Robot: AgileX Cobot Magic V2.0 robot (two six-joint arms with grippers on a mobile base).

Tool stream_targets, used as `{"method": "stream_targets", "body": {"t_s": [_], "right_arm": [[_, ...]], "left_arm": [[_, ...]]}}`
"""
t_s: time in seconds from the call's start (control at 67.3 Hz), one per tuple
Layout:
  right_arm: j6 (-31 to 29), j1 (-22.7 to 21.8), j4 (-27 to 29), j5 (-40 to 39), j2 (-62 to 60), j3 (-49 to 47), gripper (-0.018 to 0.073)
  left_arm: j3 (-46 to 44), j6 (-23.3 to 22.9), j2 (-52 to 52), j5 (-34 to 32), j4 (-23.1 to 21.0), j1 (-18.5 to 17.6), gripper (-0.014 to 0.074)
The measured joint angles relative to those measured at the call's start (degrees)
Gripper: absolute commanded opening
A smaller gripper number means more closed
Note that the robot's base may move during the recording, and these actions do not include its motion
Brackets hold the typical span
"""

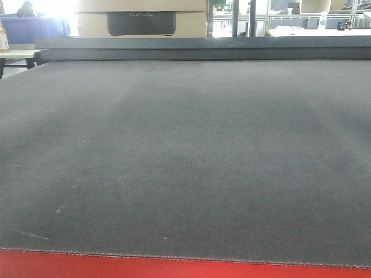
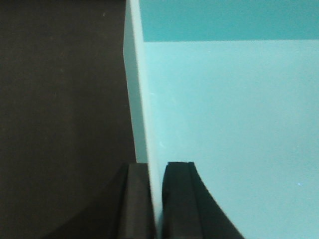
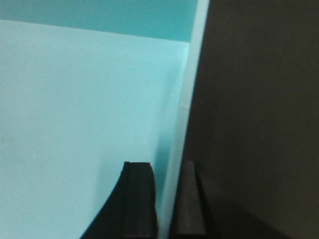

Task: Fetch blue bin and place on conveyor start
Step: 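Carry the bin over the grey felt tabletop with both grippers, then lower the bin onto the felt and open both grippers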

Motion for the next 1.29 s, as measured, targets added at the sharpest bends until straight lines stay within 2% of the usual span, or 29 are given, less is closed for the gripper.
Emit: {"method": "stream_targets", "body": {"t_s": [0.208,0.357,0.61,0.669,0.758,0.803,0.847,0.892,0.907,0.952,0.966,0.996,1.219,1.293], "right_arm": [[0.0,0.4,1.5,1.2,6.4,1.9,-0.0151],[0.0,0.8,1.9,-1.3,10.2,6.8,-0.0151],[0.0,1.1,2.4,-9.3,13.5,15.0,-0.0149],[0.0,1.1,2.4,-9.7,14.1,15.5,-0.0119],[0.0,1.1,2.4,-10.3,14.9,15.7,0.0019],[0.0,1.1,2.4,-10.4,15.0,15.8,0.0139],[-0.1,1.1,2.5,-10.4,15.1,15.8,0.0258],[-0.2,1.1,2.4,-10.6,15.1,15.8,0.0385],[-0.3,1.1,2.3,-10.7,15.0,15.8,0.0449],[-0.4,1.1,2.2,-11.0,14.9,15.8,0.0551],[-0.4,1.1,2.0,-11.2,14.9,15.8,0.0584],[-0.5,1.1,1.9,-11.3,14.8,15.8,0.0571],[-0.6,0.8,-0.5,-10.9,12.5,13.1,0.057],[-0.7,-0.2,-0.9,-10.9,10.5,11.3,0.0546]], "left_arm": [[8.4,-0.3,2.8,-3.4,-1.9,3.1,-0.0111],[13.5,-0.3,5.7,-7.0,-2.9,4.3,-0.0111],[15.3,-0.3,11.4,-9.6,-2.8,4.5,-0.011],[15.3,-0.3,12.2,-9.7,-3.1,4.5,-0.0095],[15.3,-0.3,13.3,-9.8,-3.3,4.5,0.0027],[15.3,-0.3,13.5,-9.7,-3.3,4.5,0.0116],[15.3,-0.3,13.7,-9.1,-3.0,4.5,0.0223],[15.3,-0.1,13.9,-8.6,-2.2,4.9,0.037],[15.3,-0.1,13.9,-8.4,-1.9,5.0,0.0393],[15.3,-0.1,13.9,-8.0,-1.5,5.2,0.0553],[15.3,0.0,13.9,-7.9,-1.5,5.2,0.0596],[15.2,0.0,13.9,-7.5,-1.2,5.5,0.0629],[14.3,0.2,11.0,-4.7,-1.1,5.5,0.0442],[14.3,1.0,8.4,-4.4,-1.0,5.5,0.0343]]}}
